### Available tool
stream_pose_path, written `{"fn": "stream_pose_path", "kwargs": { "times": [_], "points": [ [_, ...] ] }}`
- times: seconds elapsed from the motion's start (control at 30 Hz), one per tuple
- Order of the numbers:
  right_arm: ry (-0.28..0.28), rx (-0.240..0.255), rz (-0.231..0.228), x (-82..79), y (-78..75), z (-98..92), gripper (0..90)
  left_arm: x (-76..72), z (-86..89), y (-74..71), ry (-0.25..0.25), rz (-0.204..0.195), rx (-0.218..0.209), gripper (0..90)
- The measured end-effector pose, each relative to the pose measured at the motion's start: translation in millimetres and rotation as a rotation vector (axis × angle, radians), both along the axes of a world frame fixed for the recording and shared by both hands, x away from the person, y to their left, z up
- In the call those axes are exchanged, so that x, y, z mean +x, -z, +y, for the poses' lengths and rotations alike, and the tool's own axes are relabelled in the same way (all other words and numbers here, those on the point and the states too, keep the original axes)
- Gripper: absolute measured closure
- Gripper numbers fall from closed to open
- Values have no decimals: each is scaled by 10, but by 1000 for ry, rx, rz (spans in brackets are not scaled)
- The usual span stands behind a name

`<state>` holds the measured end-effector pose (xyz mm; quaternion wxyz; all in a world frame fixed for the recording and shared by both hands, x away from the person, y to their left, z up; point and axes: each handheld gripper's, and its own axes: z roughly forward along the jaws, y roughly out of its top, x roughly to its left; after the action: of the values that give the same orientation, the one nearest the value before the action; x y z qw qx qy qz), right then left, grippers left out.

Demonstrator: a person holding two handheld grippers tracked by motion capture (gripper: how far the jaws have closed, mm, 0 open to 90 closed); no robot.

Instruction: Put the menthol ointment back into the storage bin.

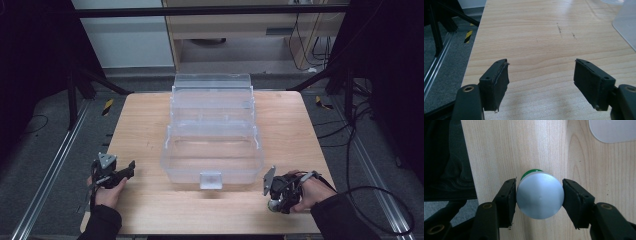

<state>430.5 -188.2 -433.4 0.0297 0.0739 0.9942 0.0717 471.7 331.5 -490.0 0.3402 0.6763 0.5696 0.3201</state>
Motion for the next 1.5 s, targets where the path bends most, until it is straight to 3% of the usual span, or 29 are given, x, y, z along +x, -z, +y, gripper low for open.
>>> {"fn": "stream_pose_path", "kwargs": {
  "times": [0.63, 1.1, 1.5],
  "points": [
    [31, -19, 11, 24, -20, 28, 502, 3, -8, 5, 5, 4, 4, 275],
    [109, 27, -6, 49, -289, -80, 502, 4, -15, 4, 7, 5, 7, 275],
    [134, 64, -29, 80, -612, -130, 502, 4, -20, 4, 8, 5, 7, 274]
  ]
}}
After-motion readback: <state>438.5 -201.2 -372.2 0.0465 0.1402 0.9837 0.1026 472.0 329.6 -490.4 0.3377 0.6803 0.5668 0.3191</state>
